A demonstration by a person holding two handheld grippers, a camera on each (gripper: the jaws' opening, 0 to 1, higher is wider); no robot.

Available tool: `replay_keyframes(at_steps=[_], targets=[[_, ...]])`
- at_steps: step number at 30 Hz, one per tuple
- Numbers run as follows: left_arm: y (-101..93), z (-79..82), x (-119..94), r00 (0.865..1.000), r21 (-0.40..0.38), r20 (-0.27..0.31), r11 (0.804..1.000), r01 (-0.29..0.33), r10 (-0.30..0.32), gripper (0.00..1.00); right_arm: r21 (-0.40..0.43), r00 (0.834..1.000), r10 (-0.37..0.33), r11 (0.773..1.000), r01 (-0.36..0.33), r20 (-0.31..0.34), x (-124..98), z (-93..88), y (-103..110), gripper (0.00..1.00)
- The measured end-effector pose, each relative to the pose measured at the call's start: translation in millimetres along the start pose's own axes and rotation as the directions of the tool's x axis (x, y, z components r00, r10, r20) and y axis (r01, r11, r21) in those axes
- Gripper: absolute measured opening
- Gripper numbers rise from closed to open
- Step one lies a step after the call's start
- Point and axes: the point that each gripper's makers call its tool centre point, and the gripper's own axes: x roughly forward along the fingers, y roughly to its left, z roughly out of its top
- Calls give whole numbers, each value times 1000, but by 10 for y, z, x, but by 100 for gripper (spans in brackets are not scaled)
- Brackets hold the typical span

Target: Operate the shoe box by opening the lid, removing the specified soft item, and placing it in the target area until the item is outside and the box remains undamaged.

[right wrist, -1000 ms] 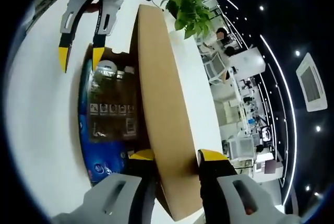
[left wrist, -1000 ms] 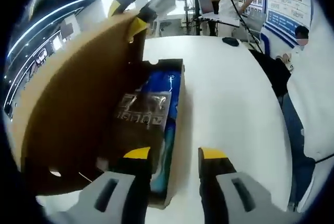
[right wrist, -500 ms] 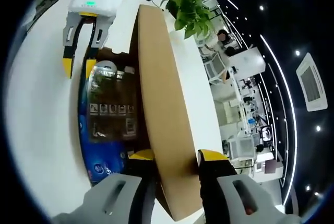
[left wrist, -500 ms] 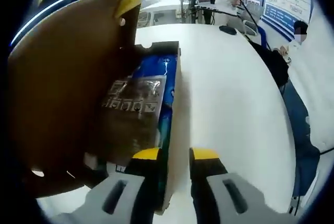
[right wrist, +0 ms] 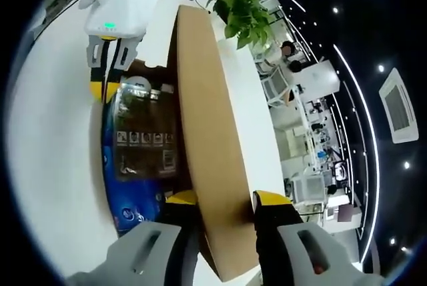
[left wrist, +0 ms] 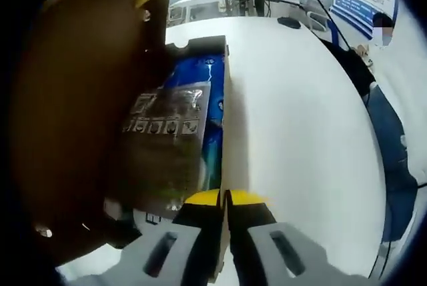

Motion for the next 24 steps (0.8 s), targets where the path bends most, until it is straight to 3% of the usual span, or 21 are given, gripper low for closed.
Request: replay_keyframes(at_steps=[11,14,17,24], targets=[[4,-2,-1,1000,-14,-6,1000,13,-13,1,-19,1000,-2,1000,2,1,-13,-3,23,29],[-16,-3,-1,1000,60,-16,998,13,-12,1,-52,1000,8,999,-6,22,-35,18,68,29],[0,-4,-4,1000,5,-21,1000,20,-20,1,-91,999,10,996,-7,34,-57,39,104,29],[3,-6,-4,1000,-3,-15,1000,18,-18,1,-130,998,-30,991,38,59,-125,93,26,25]])
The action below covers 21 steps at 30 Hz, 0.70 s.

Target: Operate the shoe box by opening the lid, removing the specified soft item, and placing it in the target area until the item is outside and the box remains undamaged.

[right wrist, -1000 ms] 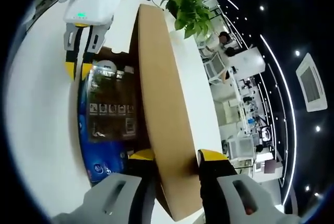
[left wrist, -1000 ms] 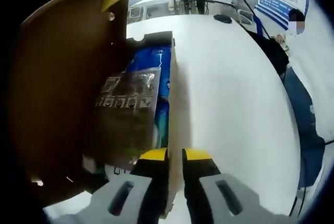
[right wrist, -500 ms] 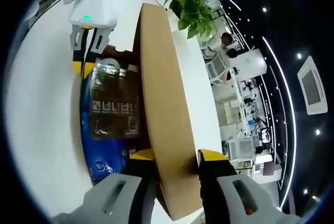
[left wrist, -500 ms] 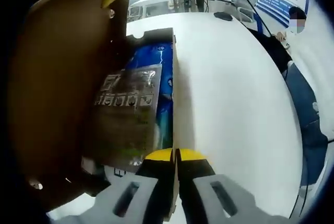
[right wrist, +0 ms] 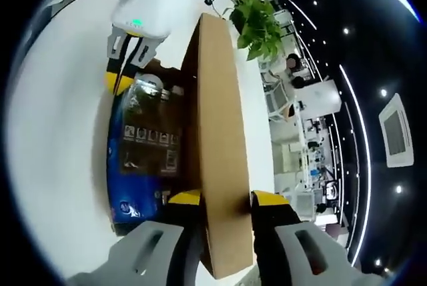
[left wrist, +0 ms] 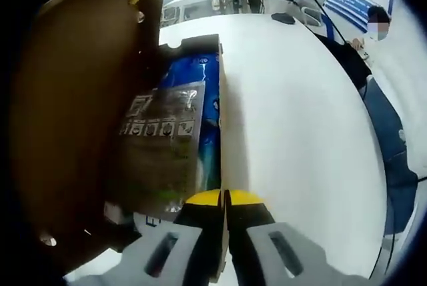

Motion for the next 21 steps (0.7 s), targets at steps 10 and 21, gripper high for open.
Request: replay_keyframes(at_steps=[10,21], targets=[[-4,-2,-1,1000,-3,4,1000,3,-3,1,-11,1000,-2,1000,2,-7,6,-3,10,25],[-5,0,1,1000,1,3,1000,5,-5,1,-10,999,-33,999,33,-14,40,3,-178,21]])
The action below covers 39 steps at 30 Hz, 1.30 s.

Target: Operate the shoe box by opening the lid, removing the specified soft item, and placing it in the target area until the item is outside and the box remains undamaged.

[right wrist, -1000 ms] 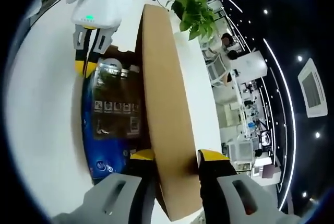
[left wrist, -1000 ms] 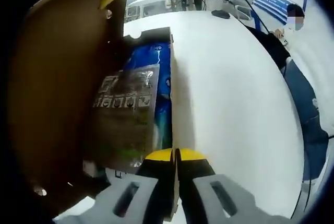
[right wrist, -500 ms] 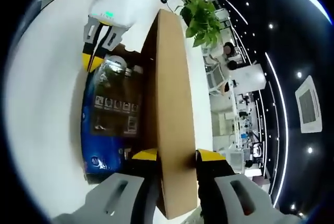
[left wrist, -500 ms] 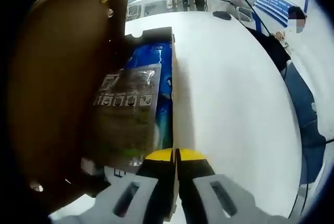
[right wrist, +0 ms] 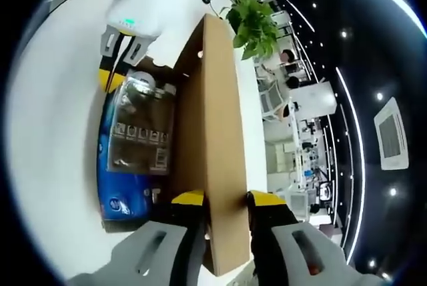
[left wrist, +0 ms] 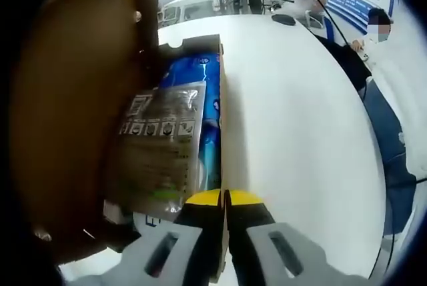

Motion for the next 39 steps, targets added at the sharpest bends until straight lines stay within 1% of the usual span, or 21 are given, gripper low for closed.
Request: replay_keyframes(at_steps=[7,10,12,14,24,29,32,36,39], targets=[[2,0,3,1000,-4,1,1000,3,-3,1,-4,1000,-10,1000,10,1,25,1,-78,19],[-4,0,1,1000,15,2,1000,3,-3,1,-11,1000,-20,1000,20,2,21,36,-136,19],[4,0,3,1000,6,3,1000,2,-2,1,-9,1000,-25,1000,25,3,24,47,-166,18],[6,0,3,1000,4,3,1000,3,-3,1,-18,999,-50,999,51,10,17,64,-209,16],[2,-3,6,1000,-3,1,1000,3,-3,1,-32,999,-51,998,51,8,60,55,-268,14],[0,-2,8,1000,-6,3,1000,1,-1,1,-27,999,-37,999,37,0,96,58,-328,13],[-1,-3,6,1000,-7,8,1000,1,-1,1,14,1000,-8,1000,8,0,128,55,-367,13],[-4,-1,5,1000,-9,6,1000,2,-2,1,21,1000,16,1000,-16,-3,158,43,-388,13],[-5,-1,3,1000,-13,7,1000,3,-3,1,17,999,50,999,-50,-12,194,33,-412,13]])
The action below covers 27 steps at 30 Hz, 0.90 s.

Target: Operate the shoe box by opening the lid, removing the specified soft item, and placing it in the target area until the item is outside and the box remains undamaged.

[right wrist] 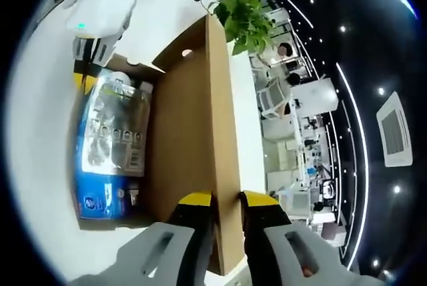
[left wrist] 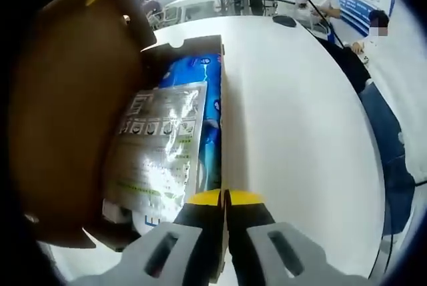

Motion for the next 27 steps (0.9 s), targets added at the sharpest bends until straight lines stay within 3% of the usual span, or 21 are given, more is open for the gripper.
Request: replay_keyframes(at_steps=[10,15,17,27], targets=[[5,-4,-1,1000,-9,5,1000,2,-2,1,-11,996,86,996,-87,-21,201,-69,-86,13],[7,-3,0,1000,-12,11,1000,3,-3,1,8,993,115,993,-114,-16,281,-101,-104,13],[10,-4,2,1000,-13,11,1000,4,-4,1,53,991,137,989,-137,-3,349,-120,-128,13],[3,-8,4,1000,-17,9,1000,6,-6,1,50,983,181,982,-180,-23,537,-208,-180,12]])
